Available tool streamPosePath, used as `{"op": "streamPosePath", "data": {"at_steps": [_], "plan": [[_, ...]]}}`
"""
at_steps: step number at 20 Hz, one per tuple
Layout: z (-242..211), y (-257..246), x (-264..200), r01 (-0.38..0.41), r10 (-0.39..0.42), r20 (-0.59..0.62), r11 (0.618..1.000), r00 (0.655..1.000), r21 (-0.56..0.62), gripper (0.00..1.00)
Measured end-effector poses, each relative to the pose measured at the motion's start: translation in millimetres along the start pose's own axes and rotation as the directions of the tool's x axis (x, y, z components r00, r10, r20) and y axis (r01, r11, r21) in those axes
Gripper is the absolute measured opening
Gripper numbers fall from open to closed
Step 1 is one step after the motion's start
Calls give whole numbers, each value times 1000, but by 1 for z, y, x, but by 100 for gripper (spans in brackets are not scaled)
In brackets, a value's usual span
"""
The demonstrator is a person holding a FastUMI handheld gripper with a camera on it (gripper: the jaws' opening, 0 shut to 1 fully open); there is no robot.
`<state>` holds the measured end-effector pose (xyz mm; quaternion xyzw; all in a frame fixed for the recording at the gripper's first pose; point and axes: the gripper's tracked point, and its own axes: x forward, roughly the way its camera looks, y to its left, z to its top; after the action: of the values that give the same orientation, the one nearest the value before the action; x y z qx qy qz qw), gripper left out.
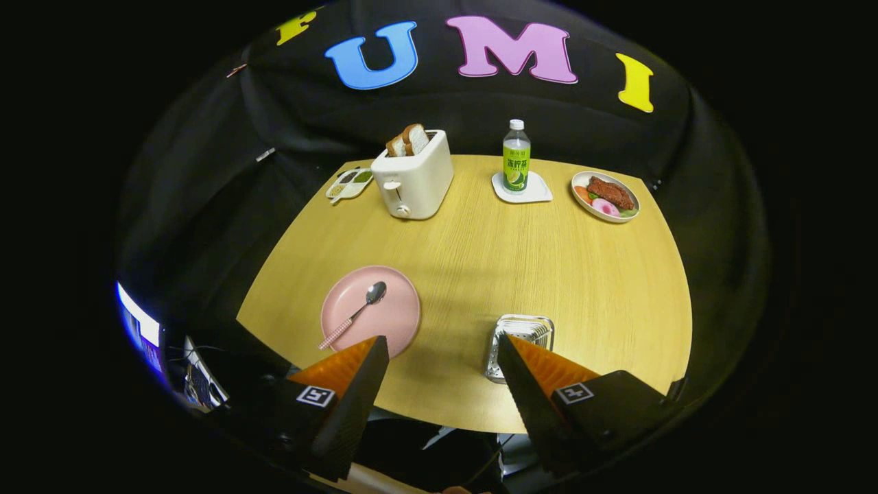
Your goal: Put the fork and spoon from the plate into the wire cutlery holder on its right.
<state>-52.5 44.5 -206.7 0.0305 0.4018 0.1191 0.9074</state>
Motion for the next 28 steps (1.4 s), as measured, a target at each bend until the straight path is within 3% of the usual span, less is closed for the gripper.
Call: {"op": "streamPosePath", "data": {"at_steps": [4, 9, 14, 17, 24, 28], "plan": [[1, 57, 32, -49, 48, 30, 998, 998, 47, 100], [-37, 119, 78, -124, 125, -100, 992, 987, 17, 100], [-83, 140, 126, -99, 105, -272, 994, 957, 38, 97], [-99, 148, 150, -78, 95, -338, 995, 936, 64, 87], [-122, 156, 177, -32, 63, -432, 996, 899, 78, 78], [-136, 153, 179, -25, 40, -491, 999, 870, 37, 50]]}}
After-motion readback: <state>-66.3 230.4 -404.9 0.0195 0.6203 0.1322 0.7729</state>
